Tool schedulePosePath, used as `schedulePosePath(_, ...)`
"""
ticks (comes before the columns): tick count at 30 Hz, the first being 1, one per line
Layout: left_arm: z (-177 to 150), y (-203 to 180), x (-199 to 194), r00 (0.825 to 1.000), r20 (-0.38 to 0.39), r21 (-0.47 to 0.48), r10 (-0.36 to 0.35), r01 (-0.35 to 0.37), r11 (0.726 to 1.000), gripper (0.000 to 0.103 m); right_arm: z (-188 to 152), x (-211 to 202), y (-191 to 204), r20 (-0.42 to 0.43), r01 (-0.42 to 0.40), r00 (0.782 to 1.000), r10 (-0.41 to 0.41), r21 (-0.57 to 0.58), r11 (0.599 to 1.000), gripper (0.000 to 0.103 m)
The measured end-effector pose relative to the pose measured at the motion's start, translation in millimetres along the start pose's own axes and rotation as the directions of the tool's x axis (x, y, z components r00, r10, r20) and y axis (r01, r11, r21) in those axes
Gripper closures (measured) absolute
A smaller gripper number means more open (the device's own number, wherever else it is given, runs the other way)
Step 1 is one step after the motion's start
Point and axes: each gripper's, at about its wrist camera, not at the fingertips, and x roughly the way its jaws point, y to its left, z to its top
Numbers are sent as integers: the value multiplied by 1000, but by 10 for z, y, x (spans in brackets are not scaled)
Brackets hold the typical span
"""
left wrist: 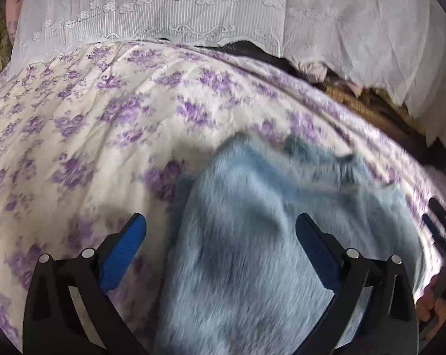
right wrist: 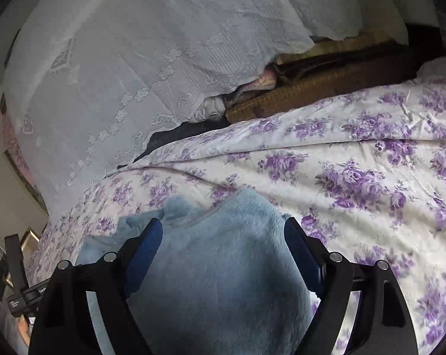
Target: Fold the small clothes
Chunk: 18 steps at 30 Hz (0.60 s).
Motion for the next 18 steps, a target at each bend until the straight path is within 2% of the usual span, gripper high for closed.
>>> schedulePosePath(1, -61, -4, 54, 999, -26, 14, 22, -22, 1000, 5, -59, 69, 12, -47, -2, 999, 1, -18, 1000, 9)
schedulePosePath(2, -114, -8, 120, 998, -42, 26, 48, -47, 999, 4, -147, 180, 23, -121, 7, 993, -12, -43, 999, 8)
schedulePosePath(3, -158, -18, 123, 998, -33, 32, 59, -58, 998, 4, -262, 318, 37, -180, 41, 982, -58, -98, 994, 8)
schedulePosePath(5, -208, -71, -37, 994, 11, 43, 109, -109, 993, 5, -238, 135, 136, -95, 79, 991, -93, -138, 987, 9)
schedulePosePath(7, -329, -122, -265, 989, 78, 55, 125, -130, 990, 5, -261, -138, 205, 15, 77, 997, -76, -154, 985, 9)
schedulePosePath(8, -400, -152, -377, 986, 109, 68, 127, -135, 988, 5, -295, -208, 222, 34, 78, 997, -73, -165, 983, 9)
schedulePosePath(10, -531, -222, -543, 981, 146, 94, 130, -145, 985, 5, -390, -296, 255, 26, 87, 996, -84, -190, 978, 9)
schedulePosePath(12, -642, -275, -643, 978, 163, 107, 133, -151, 983, 5, -508, -289, 261, -23, 91, 995, -97, -199, 976, 9)
schedulePosePath(15, -801, -369, -579, 979, 128, 170, 158, -179, 969, 4, -638, -152, 254, -136, 109, 980, -144, -235, 966, 3)
schedulePosePath(18, -844, -399, -426, 977, 100, 191, 186, -203, 960, 4, -661, -183, 274, -128, 106, 982, -140, -244, 964, 3)
